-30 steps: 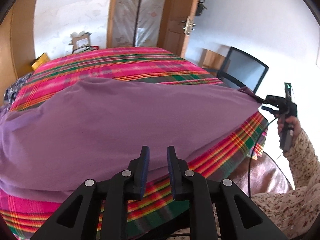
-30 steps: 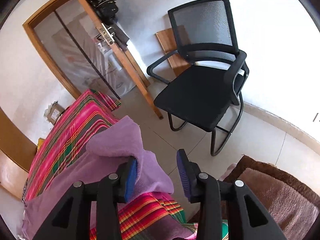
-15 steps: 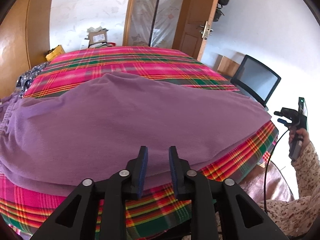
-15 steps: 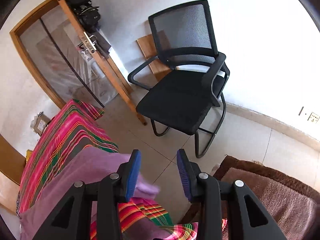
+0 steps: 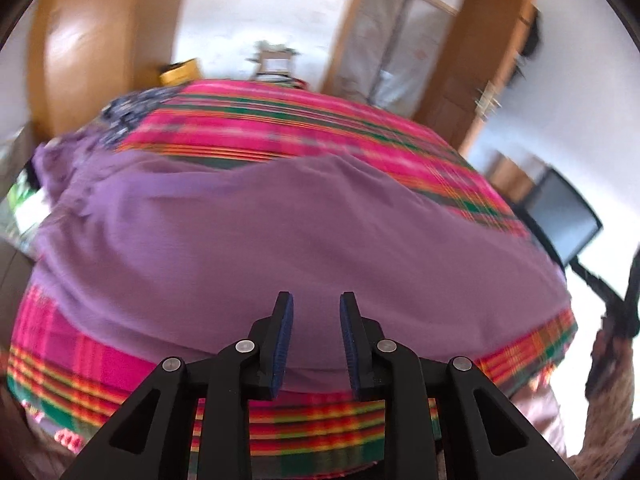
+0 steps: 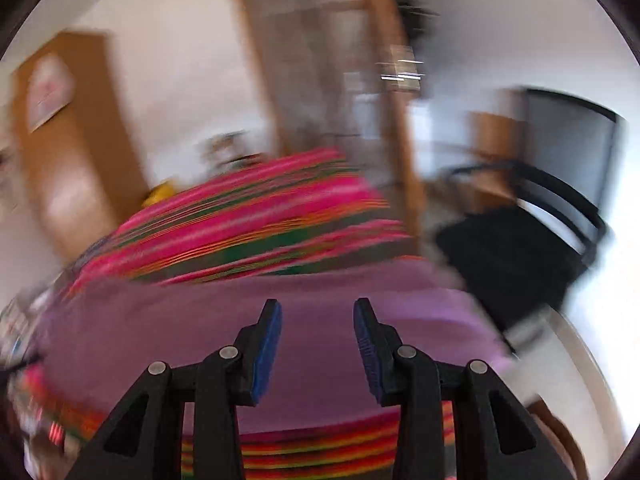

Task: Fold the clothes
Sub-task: 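Move the left gripper to the ribbed waistband and grasp it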

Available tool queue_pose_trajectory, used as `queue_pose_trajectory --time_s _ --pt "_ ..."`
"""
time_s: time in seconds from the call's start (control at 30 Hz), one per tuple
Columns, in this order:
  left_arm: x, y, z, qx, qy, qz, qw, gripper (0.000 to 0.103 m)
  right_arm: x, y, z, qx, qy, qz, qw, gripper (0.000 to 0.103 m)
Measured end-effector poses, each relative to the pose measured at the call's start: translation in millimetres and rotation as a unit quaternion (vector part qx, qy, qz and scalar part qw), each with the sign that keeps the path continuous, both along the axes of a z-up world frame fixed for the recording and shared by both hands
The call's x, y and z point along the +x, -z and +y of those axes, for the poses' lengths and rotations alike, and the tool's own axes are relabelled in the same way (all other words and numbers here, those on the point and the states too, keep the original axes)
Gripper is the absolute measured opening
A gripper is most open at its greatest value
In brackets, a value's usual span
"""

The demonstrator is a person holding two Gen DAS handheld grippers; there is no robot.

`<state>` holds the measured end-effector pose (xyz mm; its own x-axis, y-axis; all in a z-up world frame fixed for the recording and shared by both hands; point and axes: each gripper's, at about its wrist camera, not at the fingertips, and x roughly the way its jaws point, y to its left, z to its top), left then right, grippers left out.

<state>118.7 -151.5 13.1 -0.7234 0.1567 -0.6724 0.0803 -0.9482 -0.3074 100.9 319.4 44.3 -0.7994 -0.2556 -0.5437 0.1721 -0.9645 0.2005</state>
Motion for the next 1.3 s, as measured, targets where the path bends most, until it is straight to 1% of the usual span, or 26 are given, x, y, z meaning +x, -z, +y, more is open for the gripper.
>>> queue_pose_trajectory --time_s 0.07,0.13,0.23,0.27,0.33,0.47,0.53,0.6,0.7,0.77,0.83,0.9,0.97,1.0,1.03,1.07,1.1,1.23,1.3 --pt "0 -2 -18 0.013 -0.034 0.0 0.9993 0.025 2 -6 -26 0.016 -0.063 0.008 0.998 0.038" --pt "0 -5 -37 0.021 -0.067 0.005 0.9975 0.025 4 -8 -57 0.04 -0.136 0.009 0.99 0.038" --pt "1 -9 -64 0.037 -0.109 0.004 0.9934 0.025 6 -3 -101 0.089 -0.216 0.006 0.972 0.038" --pt "1 -10 -71 0.039 -0.119 0.004 0.9921 0.025 8 0 -113 0.096 -0.24 0.005 0.966 0.039" --pt "-1 -14 -85 0.028 -0.141 0.002 0.9896 0.025 12 4 -136 0.095 -0.288 -0.001 0.953 0.039" --pt "-2 -21 -116 0.019 -0.188 0.003 0.982 0.025 21 14 -172 0.103 -0.36 -0.011 0.927 0.039" --pt "-2 -22 -130 0.022 -0.21 -0.001 0.9775 0.025 25 19 -186 0.1 -0.389 -0.017 0.916 0.041" --pt "-1 -18 -143 0.027 -0.233 -0.018 0.9718 0.025 28 22 -202 0.109 -0.403 -0.016 0.909 0.042" --pt "-1 -10 -156 0.047 -0.242 -0.037 0.9683 0.025 22 26 -222 0.123 -0.404 -0.01 0.906 0.042" --pt "0 -5 -160 0.049 -0.252 -0.048 0.9653 0.025 20 30 -229 0.128 -0.402 -0.014 0.907 0.042" --pt "0 0 -166 0.046 -0.266 -0.065 0.9606 0.025 19 36 -233 0.136 -0.404 -0.021 0.904 0.042" --pt "-1 4 -173 0.06 -0.274 -0.072 0.9572 0.025 17 39 -235 0.135 -0.406 -0.029 0.903 0.042" --pt "-2 9 -179 0.079 -0.277 -0.076 0.9546 0.025 14 41 -234 0.127 -0.403 -0.035 0.906 0.042" --pt "-2 11 -181 0.088 -0.276 -0.078 0.9538 0.025 13 41 -233 0.124 -0.401 -0.039 0.907 0.041" --pt "-3 13 -182 0.098 -0.274 -0.079 0.9534 0.025 12 42 -232 0.12 -0.399 -0.042 0.908 0.037" --pt "-4 13 -182 0.102 -0.274 -0.077 0.9532 0.025 11 43 -232 0.117 -0.397 -0.045 0.909 0.035" --pt "-4 13 -182 0.105 -0.274 -0.076 0.9531 0.025 9 44 -231 0.113 -0.395 -0.049 0.91 0.03" --pt "-4 12 -183 0.119 -0.275 -0.073 0.9514 0.025 11 45 -228 0.11 -0.394 -0.053 0.911 0.019" --pt "-5 11 -183 0.12 -0.273 -0.07 0.9518 0.025 12 44 -228 0.112 -0.394 -0.052 0.911 0.015"
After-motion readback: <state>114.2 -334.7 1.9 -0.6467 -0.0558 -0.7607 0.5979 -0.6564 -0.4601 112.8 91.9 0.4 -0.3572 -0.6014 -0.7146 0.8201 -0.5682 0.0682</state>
